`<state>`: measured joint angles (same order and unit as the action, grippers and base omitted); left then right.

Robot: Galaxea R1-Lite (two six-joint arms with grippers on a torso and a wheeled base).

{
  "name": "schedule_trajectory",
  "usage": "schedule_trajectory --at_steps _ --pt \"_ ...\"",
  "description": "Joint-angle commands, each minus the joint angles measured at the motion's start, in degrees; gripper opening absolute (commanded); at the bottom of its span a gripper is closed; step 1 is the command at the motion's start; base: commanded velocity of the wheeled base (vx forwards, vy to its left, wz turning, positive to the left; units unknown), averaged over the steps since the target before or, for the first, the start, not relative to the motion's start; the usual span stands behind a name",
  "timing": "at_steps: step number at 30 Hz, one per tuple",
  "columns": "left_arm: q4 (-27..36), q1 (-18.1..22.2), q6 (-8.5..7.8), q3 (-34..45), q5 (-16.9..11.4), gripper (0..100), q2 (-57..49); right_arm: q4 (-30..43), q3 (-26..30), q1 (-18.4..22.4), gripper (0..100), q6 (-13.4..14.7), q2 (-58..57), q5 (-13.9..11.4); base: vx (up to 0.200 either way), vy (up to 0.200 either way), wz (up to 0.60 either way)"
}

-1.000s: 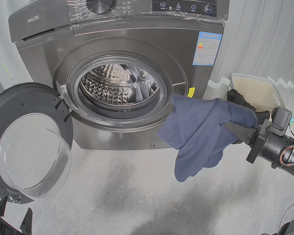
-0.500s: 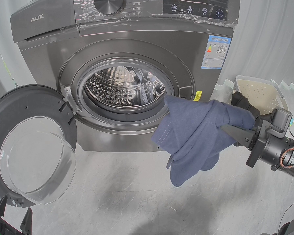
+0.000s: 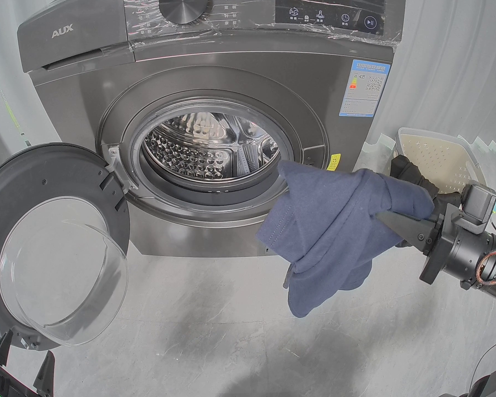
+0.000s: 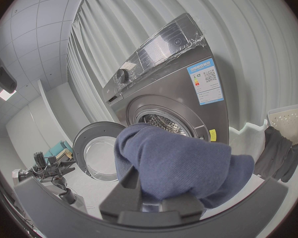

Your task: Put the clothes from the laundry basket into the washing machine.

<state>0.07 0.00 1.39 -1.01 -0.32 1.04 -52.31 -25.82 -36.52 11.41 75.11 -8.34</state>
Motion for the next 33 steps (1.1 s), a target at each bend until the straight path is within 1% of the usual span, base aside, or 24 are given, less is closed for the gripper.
schedule_trajectory --at_steps 1,11,14,32,33 --pt "0.01 0.00 0.02 0.92 0.05 100 -0.95 -0.07 -0.02 -0.04 0 0.02 0.04 -0.10 0.000 0.000 0.00" --pt "0.01 0.00 0.02 0.92 -0.03 100 -0.95 -0.07 0.07 -0.13 0 -0.25 0.04 -0.19 0.000 0.000 0.00" --pt "-0.07 0.00 0.02 0.92 -0.03 100 -0.95 -0.07 0.16 -0.13 0 -0.25 0.04 -0.19 0.000 0.200 0.00" --pt "-0.07 0.00 0.02 0.92 0.05 100 -0.95 -0.07 0.51 -0.13 0 -0.42 0.30 -0.19 0.000 0.000 0.00" --pt "0.01 0.00 0.02 0.92 0.05 100 -0.95 -0.07 0.51 -0.13 0 -0.42 0.30 -0.19 0.000 0.200 0.00"
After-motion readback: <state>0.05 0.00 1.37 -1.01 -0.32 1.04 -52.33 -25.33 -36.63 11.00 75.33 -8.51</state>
